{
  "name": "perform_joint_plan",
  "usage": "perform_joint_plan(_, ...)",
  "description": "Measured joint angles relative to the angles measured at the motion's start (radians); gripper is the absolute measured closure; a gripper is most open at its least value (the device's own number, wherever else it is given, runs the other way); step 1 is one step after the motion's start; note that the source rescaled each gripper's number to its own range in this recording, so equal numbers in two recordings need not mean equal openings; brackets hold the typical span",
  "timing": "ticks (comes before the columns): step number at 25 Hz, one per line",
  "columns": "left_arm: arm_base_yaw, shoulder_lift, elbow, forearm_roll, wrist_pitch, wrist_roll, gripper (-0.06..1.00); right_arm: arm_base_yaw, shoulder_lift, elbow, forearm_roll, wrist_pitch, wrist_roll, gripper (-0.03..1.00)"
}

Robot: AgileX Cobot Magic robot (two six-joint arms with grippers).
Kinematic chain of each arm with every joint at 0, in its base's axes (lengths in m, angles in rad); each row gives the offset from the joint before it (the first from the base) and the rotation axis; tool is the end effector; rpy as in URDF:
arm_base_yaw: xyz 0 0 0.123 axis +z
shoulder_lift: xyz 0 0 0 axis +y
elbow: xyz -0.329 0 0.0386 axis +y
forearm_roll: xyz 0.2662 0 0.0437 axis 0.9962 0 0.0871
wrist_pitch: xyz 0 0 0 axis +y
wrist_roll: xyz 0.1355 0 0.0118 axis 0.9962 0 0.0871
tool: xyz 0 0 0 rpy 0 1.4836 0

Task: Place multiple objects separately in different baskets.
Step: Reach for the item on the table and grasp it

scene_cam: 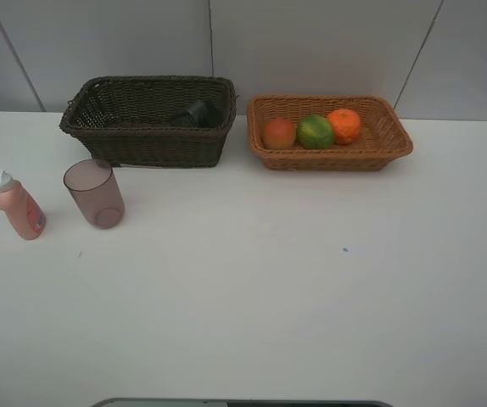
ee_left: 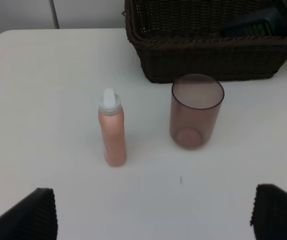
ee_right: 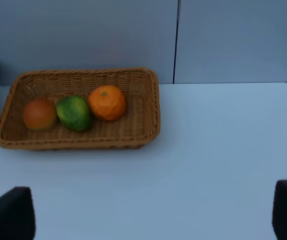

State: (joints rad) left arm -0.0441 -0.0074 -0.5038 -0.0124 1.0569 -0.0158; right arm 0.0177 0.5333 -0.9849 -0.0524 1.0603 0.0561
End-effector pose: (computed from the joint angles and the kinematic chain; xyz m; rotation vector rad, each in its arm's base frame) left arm 0.0034 -0.0016 0.2673 0.0293 2.0294 -0.0526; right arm 0.0747 -0.0049 0.4113 0.0410 2.0908 -0.0186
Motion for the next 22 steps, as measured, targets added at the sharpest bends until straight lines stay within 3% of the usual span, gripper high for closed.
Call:
perform_joint_plan(5,0.000,0.000,0.000,0.000,0.000,0.000,-0.05,0.000,-0.103,0.011,-0.032,0.111,-0.001,-0.03)
perform_joint_plan(8,0.000,0.000,0.000,0.000,0.000,0.000,-0.05,0.000,-0.185,0.054,-0.044,0.130,-0.001,-0.03)
perform_joint_plan(16,0.000,0.000,0.000,0.000,0.000,0.000,-0.05,0.000,-0.470,0.281,-0.043,0.098,-0.016,-0.03)
perform_joint_plan(22,0.000,0.000,0.000,-0.001,0.000,0.000,-0.05,0.000,-0.537,0.401,-0.025,0.016,-0.019,-0.03)
